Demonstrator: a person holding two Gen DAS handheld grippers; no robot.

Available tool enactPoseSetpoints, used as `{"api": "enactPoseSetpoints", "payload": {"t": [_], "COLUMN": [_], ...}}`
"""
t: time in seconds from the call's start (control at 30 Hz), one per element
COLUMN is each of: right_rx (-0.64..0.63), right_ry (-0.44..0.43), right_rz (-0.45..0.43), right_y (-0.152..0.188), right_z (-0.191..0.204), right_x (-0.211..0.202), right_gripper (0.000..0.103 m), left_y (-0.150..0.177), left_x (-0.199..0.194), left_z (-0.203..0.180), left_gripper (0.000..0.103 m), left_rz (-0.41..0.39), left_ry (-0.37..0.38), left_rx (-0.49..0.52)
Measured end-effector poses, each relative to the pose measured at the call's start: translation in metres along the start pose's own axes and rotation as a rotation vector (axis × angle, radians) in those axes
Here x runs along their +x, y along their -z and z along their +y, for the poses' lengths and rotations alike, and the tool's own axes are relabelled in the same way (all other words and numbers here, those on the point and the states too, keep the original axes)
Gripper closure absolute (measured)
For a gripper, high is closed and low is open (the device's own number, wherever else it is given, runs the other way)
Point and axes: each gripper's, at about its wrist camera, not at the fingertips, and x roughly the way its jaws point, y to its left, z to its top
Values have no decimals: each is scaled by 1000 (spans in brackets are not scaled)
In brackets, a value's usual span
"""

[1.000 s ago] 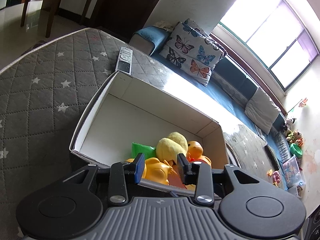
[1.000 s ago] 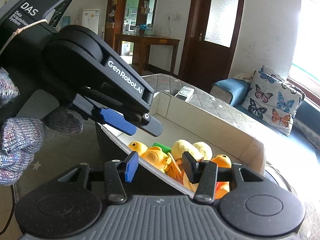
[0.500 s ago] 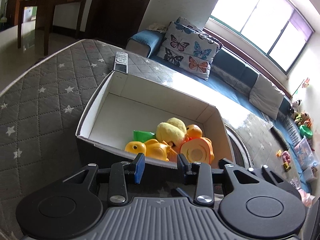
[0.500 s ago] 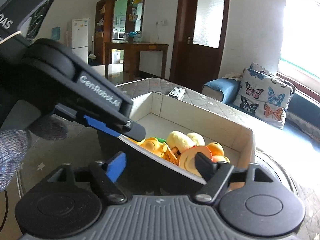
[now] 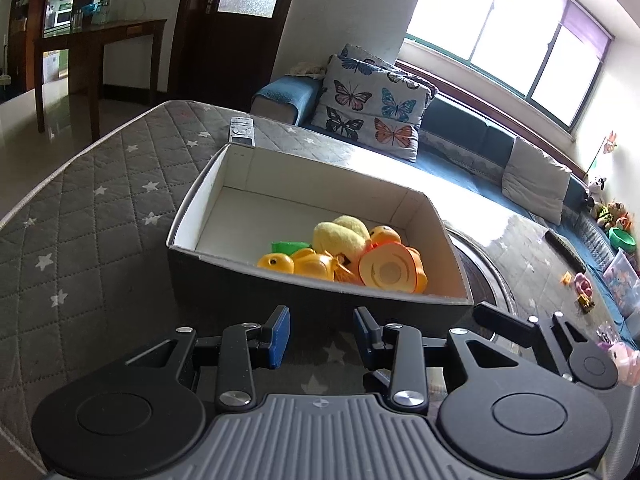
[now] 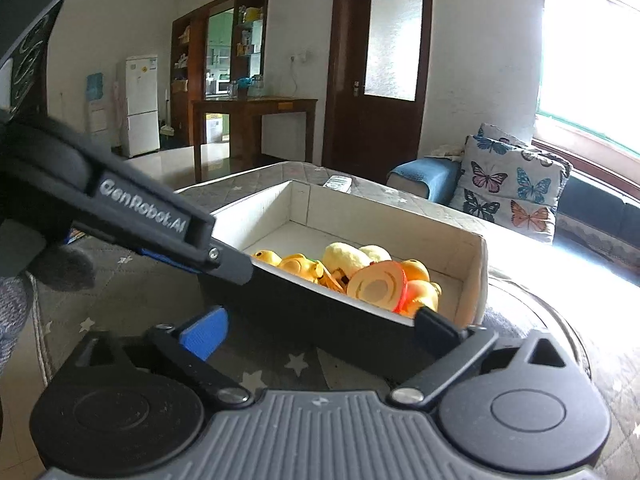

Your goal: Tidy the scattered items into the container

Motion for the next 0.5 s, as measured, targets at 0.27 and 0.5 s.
{"api": "enactPoseSetpoints", "payload": {"t": [0.27,0.5], "right_rx": [17,77], "right_ry": [18,38], "right_rz": [-19,-21], "right_y": [12,21], "right_z": [1,-4], "right_x": [-11,-15], "right_gripper": [0,0], "left_y": [19,32], "left_x": [-9,-14], "left_z": [-3,-7], "left_gripper": [65,65], "left_rz": [-38,-34], "left_ry": [-11,-6], "left_rx": [11,35]}}
